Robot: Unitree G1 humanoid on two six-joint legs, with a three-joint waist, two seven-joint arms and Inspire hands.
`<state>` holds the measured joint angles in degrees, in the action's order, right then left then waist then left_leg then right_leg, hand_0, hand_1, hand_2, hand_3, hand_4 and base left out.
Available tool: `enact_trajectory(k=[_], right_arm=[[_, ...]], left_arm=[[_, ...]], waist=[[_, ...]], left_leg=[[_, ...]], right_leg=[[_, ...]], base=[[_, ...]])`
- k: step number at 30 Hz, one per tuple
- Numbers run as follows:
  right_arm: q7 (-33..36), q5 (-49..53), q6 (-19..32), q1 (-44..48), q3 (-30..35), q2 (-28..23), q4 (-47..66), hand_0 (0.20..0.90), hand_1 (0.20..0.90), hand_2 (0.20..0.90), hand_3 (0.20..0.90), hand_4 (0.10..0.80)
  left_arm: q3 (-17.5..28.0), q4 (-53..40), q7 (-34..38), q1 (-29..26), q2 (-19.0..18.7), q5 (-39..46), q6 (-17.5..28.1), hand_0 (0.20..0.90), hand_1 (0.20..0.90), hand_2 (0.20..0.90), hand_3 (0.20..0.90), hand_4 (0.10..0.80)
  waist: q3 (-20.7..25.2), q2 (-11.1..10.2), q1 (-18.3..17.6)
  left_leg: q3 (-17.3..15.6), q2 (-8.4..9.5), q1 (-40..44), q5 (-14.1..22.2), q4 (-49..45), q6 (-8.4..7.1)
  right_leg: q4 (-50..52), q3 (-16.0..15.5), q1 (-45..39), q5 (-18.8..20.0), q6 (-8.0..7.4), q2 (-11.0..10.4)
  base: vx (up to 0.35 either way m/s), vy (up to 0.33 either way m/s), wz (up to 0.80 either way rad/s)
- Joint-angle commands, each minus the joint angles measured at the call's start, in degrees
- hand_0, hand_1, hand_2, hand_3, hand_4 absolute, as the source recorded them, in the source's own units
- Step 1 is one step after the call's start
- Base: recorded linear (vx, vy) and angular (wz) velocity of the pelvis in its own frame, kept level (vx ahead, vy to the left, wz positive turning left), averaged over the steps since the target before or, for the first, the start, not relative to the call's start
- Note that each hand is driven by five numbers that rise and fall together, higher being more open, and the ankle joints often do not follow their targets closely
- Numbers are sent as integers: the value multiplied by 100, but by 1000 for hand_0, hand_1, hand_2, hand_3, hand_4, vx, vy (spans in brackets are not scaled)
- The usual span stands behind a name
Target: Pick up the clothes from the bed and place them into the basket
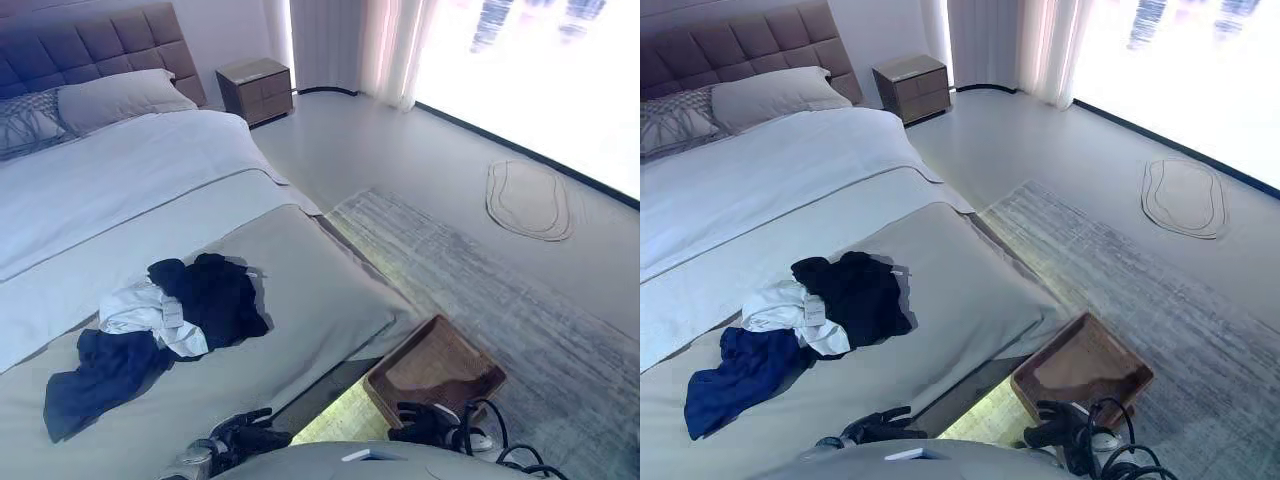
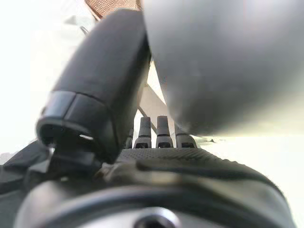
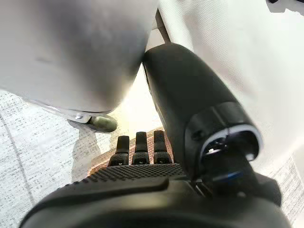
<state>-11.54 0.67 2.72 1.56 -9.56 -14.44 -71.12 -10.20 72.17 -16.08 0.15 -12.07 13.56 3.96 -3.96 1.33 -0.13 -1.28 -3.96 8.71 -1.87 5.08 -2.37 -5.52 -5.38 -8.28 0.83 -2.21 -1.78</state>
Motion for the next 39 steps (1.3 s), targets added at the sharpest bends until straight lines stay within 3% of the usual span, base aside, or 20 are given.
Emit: enact_trajectory(k=[1, 22, 26, 27, 28, 31, 33, 36, 39], right_arm=[[-26, -67, 85, 138, -136, 74, -154, 900, 900, 900, 900, 800], [208, -257, 52, 167, -163, 98, -256, 900, 900, 900, 900, 800], [512, 761, 472, 195, 76, 71, -173, 900, 900, 900, 900, 800], [555, 1046, 539, 224, 202, 40, -31, 900, 900, 900, 900, 800], [715, 1658, 283, 304, 423, -42, 801, 900, 900, 900, 900, 800], [797, 1802, 90, 321, 340, -71, 2224, 900, 900, 900, 900, 800], [632, 1467, 196, 307, -33, -156, 3473, 900, 900, 900, 900, 800], [678, 543, 729, 551, -419, -427, 4194, 900, 900, 900, 900, 800], [978, 179, 663, 1245, -676, -852, 4389, 900, 900, 900, 900, 800]], left_arm=[[91, -2, 1, -331, -124, 100, 248, 900, 900, 900, 900, 800], [92, 97, 214, -305, -69, 37, 112, 900, 900, 900, 900, 800], [69, 34, 225, -309, -66, 51, 50, 900, 900, 900, 900, 800], [70, 13, 228, -295, -74, 47, 46, 900, 900, 900, 900, 800], [61, -69, 250, -198, -106, 98, 73, 900, 900, 900, 900, 800], [17, -273, 392, -29, -85, 209, 132, 900, 900, 900, 900, 800], [-4, -434, 463, 27, -119, 362, 178, 900, 900, 900, 900, 800], [-107, -597, 583, -61, -168, 498, 168, 900, 900, 900, 900, 800], [-226, -663, 643, -177, -203, 515, 204, 900, 900, 900, 900, 800]], waist=[[-75, -250, 19], [-71, -244, 76], [-80, -247, 120], [-90, -249, 131], [-115, -259, 142], [-169, -274, 143], [-251, -301, 177], [-376, -354, 343], [-540, -406, 579]], left_leg=[[-182, 501, 80, 483, -24, 390], [-160, 525, 80, 489, -14, 407], [-118, 535, 87, 505, -49, 415], [-103, 536, 98, 510, -61, 416], [-68, 533, 104, 520, -91, 417], [9, 525, 60, 512, -105, 432], [101, 535, -90, 493, -201, 436], [257, 570, -375, 479, -413, 425], [427, 613, -627, 463, -620, 399]], right_leg=[[330, -207, -21, -247, 7, -31], [324, -294, -28, -252, 1, -57], [363, -326, -49, -265, 7, -63], [376, -329, -61, -268, 6, -65], [408, -318, -66, -278, 13, -67], [444, -247, -8, -280, 40, -58], [487, -254, 97, -290, 75, -70], [542, -402, 239, -301, 115, -115], [609, -613, 331, -308, 154, -163]], base=[[0, 0, 0], [0, 0, 0], [23, -1, 2], [63, -10, 7], [42, -8, 6], [-5, 8, 5], [-68, 45, 3], [-103, 37, 25], [-102, 29, 41]])
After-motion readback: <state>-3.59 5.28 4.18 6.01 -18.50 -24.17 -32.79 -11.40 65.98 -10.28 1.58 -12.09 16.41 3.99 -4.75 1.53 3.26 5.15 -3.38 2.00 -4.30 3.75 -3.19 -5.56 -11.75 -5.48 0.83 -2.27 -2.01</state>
